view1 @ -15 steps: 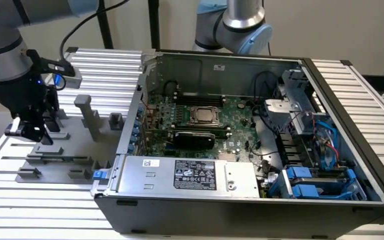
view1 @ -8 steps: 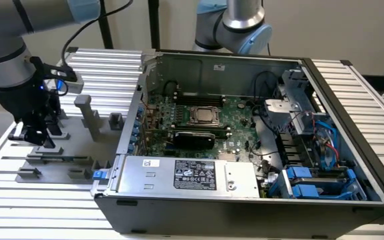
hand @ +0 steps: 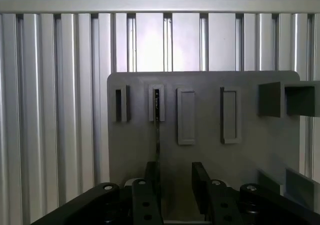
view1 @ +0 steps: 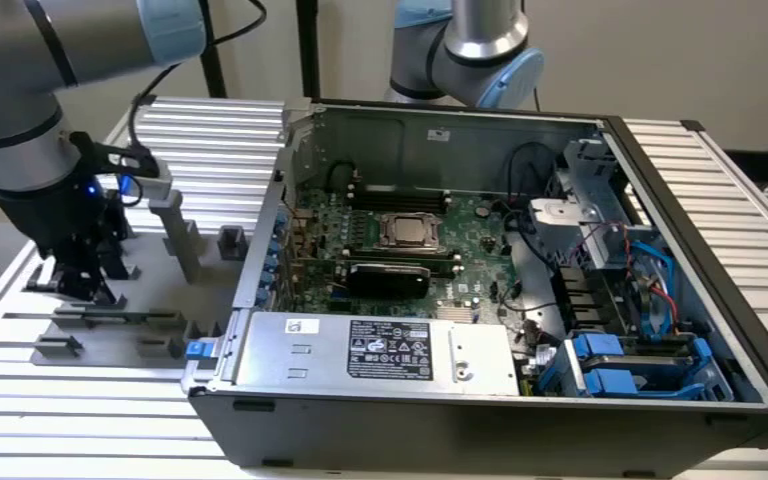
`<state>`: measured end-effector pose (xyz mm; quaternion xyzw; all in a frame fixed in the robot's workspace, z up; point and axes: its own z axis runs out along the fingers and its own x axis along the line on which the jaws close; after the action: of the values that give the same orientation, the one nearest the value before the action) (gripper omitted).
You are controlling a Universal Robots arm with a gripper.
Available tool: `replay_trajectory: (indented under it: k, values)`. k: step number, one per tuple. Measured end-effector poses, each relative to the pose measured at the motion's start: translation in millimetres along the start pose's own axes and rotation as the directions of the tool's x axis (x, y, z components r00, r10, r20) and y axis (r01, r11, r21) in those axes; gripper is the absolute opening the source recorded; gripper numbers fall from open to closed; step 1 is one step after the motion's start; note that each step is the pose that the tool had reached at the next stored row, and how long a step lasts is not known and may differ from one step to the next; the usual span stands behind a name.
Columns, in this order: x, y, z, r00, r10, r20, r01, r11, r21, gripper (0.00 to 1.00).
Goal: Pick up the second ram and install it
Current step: 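Pick up the second ram and move it above second insertion slot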
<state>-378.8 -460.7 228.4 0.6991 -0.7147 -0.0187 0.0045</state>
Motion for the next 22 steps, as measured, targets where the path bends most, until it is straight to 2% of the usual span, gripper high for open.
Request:
replay_trajectory:
  k: [8,17,22]
  values:
    - [2.5,-0.5,14.3,1.0000,0.000,0.0031,0.000,1.0000,-0.0002,1.00]
    - [9.5,-3.1,16.4,1.0000,0.000,0.0045,0.000,1.0000,-0.0032,1.00]
    - [11.4,-3.4,24.2,1.0000,0.000,0.0050,0.000,1.0000,-0.0025,1.00]
